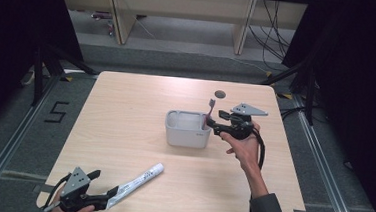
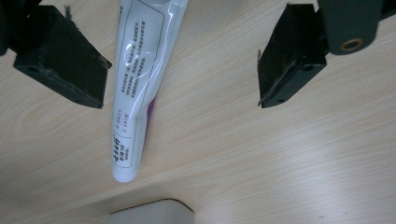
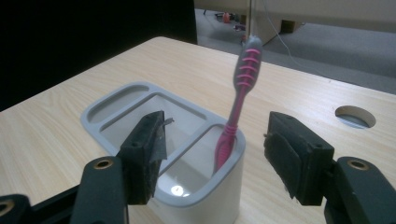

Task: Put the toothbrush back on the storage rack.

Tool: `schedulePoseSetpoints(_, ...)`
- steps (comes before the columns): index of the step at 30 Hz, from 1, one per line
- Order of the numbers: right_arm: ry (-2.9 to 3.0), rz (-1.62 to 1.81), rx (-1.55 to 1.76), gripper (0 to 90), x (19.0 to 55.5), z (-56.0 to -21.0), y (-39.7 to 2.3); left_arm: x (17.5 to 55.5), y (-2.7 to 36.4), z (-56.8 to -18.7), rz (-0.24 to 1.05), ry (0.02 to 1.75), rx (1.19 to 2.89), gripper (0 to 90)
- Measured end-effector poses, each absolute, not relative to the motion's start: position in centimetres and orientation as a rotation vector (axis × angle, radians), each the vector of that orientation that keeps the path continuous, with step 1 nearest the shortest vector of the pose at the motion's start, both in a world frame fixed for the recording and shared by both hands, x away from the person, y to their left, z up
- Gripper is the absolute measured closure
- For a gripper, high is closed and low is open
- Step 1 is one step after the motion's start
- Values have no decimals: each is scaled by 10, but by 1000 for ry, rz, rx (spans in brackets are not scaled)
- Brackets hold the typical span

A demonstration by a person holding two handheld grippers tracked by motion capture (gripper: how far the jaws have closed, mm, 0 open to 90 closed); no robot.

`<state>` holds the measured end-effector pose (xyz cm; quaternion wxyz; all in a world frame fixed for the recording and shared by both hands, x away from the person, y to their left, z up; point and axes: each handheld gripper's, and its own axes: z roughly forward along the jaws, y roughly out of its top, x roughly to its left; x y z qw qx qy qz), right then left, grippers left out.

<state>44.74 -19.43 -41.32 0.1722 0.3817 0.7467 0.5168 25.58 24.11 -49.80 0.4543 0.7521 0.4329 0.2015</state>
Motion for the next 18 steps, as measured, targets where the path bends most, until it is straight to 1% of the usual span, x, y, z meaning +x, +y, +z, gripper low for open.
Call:
schedulePoseSetpoints(12, 2137, 1440, 1070, 371, 435, -416, -206, 255, 240, -497, 491, 1052, 1850, 153)
schedulePoseSetpoints(18, 2150, 1426, 1102, 346, 429, -417, -210, 254, 240, -496, 495, 1053, 1856, 153)
